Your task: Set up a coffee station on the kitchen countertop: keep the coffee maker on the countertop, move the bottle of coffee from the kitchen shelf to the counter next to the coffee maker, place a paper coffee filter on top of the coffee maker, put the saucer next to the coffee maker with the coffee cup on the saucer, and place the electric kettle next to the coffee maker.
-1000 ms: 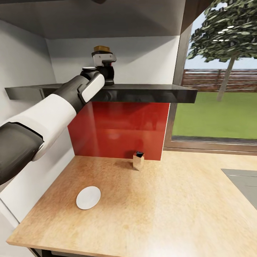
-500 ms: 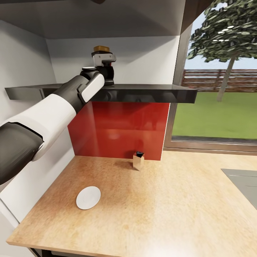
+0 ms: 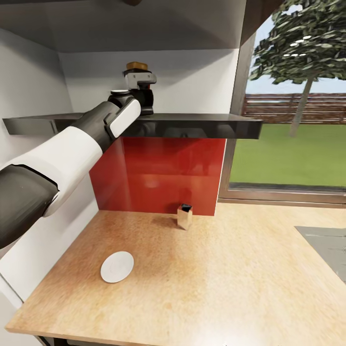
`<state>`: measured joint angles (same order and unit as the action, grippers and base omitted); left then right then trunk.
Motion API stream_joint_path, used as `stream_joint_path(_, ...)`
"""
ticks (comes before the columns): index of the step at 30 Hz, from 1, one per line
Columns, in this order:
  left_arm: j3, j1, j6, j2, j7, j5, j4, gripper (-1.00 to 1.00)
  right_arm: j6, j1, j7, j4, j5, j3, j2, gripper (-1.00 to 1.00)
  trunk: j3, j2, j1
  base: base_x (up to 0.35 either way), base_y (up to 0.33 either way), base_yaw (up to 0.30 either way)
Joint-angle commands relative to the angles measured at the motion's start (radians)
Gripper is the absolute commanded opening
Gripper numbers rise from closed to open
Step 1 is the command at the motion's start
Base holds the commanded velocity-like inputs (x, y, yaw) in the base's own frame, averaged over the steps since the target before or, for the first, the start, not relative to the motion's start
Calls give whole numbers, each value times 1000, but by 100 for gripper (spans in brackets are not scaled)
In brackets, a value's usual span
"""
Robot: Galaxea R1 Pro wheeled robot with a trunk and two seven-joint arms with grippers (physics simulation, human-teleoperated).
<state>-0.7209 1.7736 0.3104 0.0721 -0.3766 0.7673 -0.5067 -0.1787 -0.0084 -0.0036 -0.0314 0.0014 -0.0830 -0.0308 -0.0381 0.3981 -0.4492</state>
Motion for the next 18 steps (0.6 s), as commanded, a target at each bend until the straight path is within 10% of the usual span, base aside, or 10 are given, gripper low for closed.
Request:
stream_joint_path(1, -9, 1, 1, 0, -9, 21, -1, -100, -4, -1, 1, 1, 0, -8, 0, 100, -2, 2, -1, 0, 0, -205)
stream_joint_path(18, -9, 6, 5, 4, -7, 17, -58, -100, -4, -1, 1, 1, 1, -8, 2, 100, 7, 2, -1, -34, -7, -244)
